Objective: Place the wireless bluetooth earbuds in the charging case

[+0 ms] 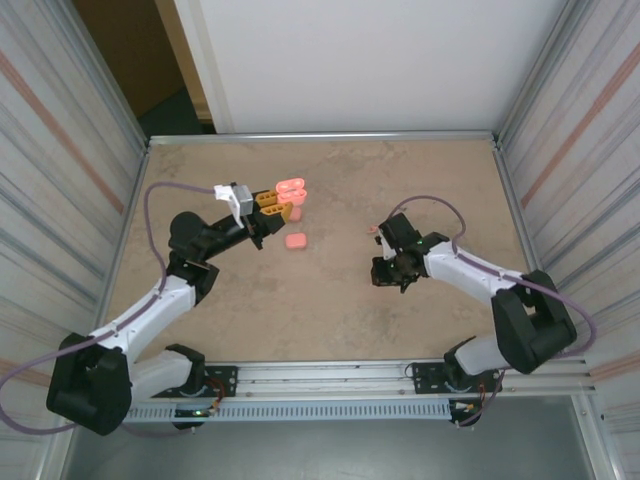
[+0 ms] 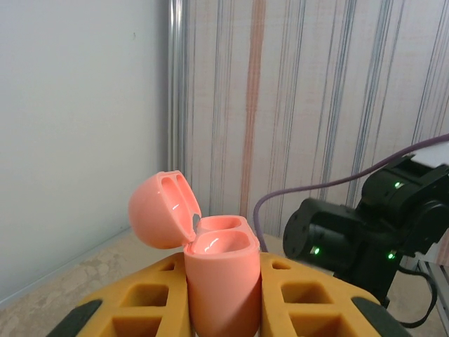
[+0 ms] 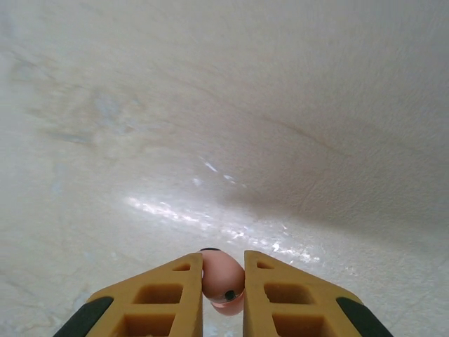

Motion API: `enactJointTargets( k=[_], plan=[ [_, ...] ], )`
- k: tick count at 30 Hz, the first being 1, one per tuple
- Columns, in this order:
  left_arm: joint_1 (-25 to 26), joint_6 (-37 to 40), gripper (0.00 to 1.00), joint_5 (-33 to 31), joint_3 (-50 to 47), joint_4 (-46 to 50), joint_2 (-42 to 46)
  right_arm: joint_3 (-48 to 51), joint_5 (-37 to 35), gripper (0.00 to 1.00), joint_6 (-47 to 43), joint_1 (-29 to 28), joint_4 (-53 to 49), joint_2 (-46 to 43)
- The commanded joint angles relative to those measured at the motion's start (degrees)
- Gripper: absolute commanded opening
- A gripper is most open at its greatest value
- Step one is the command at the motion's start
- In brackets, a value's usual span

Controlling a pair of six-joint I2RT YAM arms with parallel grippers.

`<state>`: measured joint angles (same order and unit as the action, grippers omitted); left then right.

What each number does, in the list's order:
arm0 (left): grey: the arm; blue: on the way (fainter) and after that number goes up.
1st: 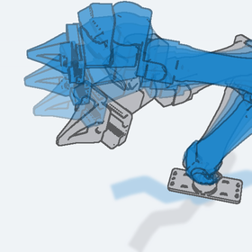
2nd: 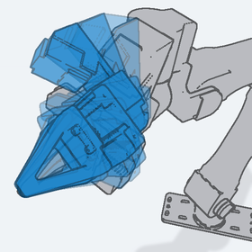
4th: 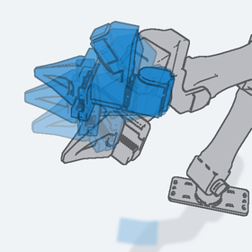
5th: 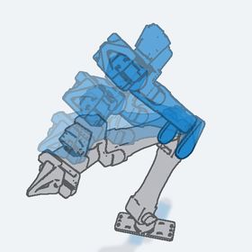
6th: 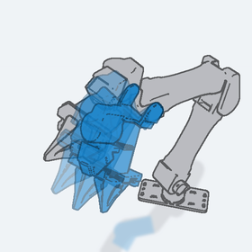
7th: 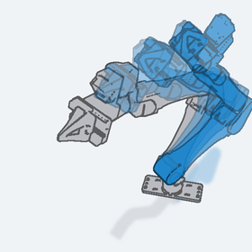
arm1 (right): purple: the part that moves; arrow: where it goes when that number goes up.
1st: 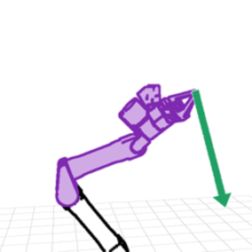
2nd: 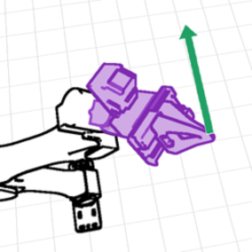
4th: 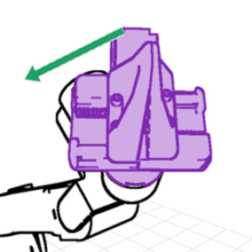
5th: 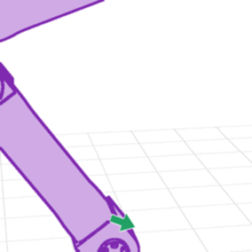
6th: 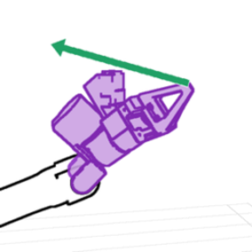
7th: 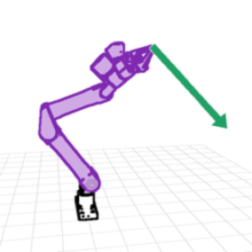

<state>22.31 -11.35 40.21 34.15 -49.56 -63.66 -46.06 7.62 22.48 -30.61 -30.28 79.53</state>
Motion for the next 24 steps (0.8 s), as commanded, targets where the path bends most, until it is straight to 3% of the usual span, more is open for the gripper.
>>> enactJointTargets(
  k=[1,12,24],
  plan=[
    [0.72,-0.19,0.0,-1.09,-0.53,-2.22,-1.75,-3.37,-2.84,0.16,-3.63,-0.73,-1.03,-4.92],
    [1.76,-1.68,0.0,-1.1,-0.19,-7.0,-9.72,-10.61,-5.04,0.17,-10.36,-2.43,3.4,-14.93],
    [1.94,-2.19,0.0,0.6,1.17,-10.25,-14.46,-20.48,-6.73,0.17,-18.03,-6.95,11.44,-14.37]
  ],
)
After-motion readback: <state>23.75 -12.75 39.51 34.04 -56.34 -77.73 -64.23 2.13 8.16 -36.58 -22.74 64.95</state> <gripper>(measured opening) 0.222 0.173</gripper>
